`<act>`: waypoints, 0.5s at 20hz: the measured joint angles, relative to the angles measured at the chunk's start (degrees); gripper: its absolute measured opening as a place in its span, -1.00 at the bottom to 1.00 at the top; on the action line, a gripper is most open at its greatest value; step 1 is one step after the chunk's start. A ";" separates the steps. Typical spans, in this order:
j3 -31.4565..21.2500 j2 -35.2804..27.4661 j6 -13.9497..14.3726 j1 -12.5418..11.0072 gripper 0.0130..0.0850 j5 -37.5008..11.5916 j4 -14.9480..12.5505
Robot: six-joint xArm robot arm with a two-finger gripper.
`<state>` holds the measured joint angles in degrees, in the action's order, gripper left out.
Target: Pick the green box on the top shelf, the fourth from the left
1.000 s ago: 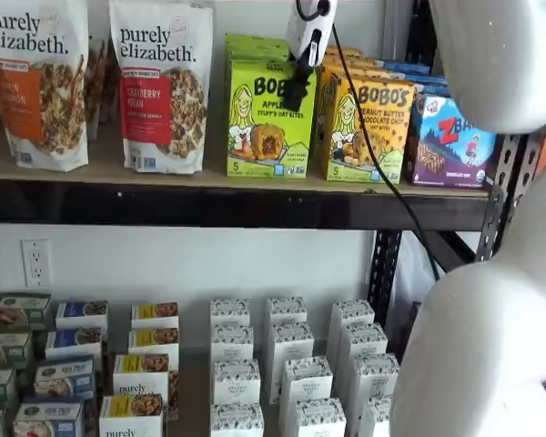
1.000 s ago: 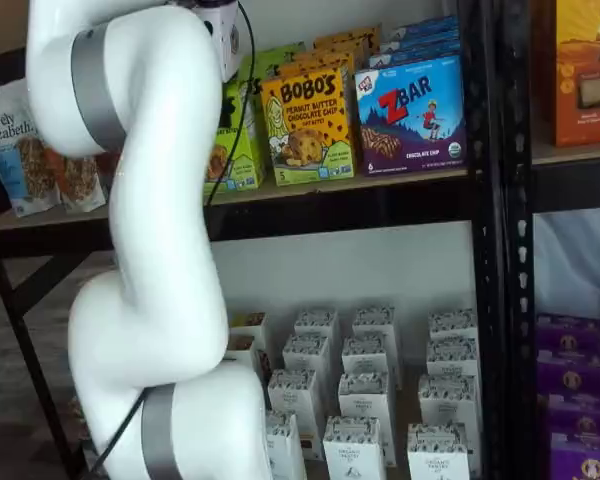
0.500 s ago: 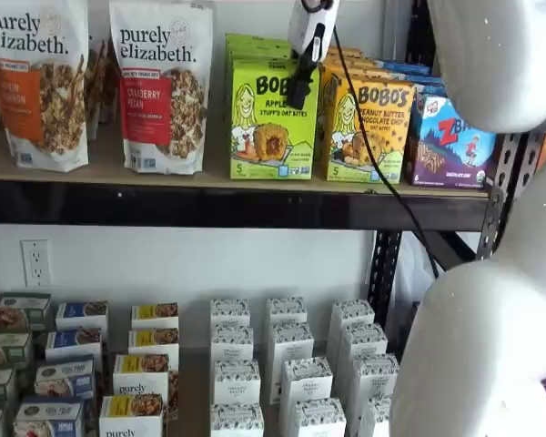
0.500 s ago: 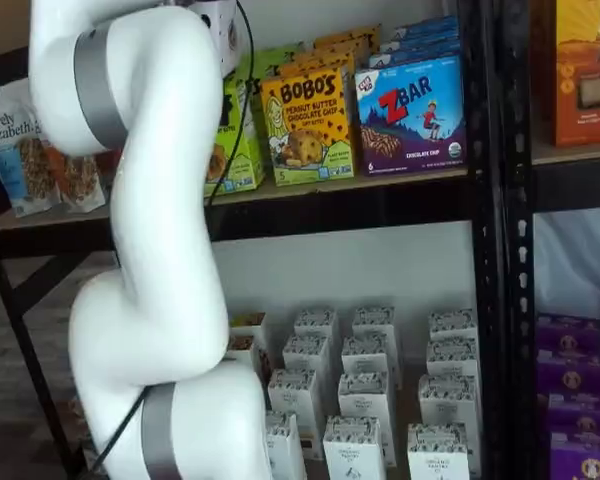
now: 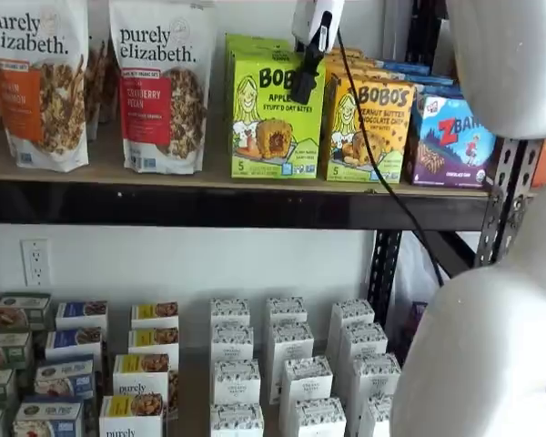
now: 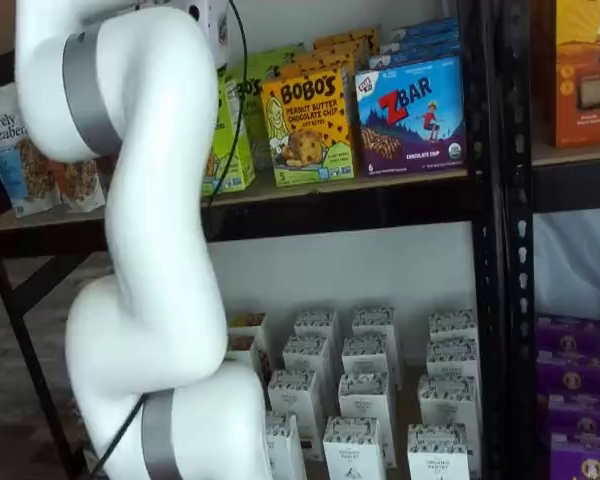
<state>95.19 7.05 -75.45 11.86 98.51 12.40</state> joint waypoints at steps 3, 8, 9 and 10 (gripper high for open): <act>-2.19 2.22 0.19 0.12 -0.56 0.13 0.23; -6.93 6.57 -0.06 0.06 -0.56 -0.20 -0.46; -7.81 7.32 -0.25 -0.12 -0.56 -0.22 -0.51; -8.61 8.01 -0.47 -0.34 -0.56 -0.17 -0.52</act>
<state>86.58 15.06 -75.92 11.53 98.34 11.88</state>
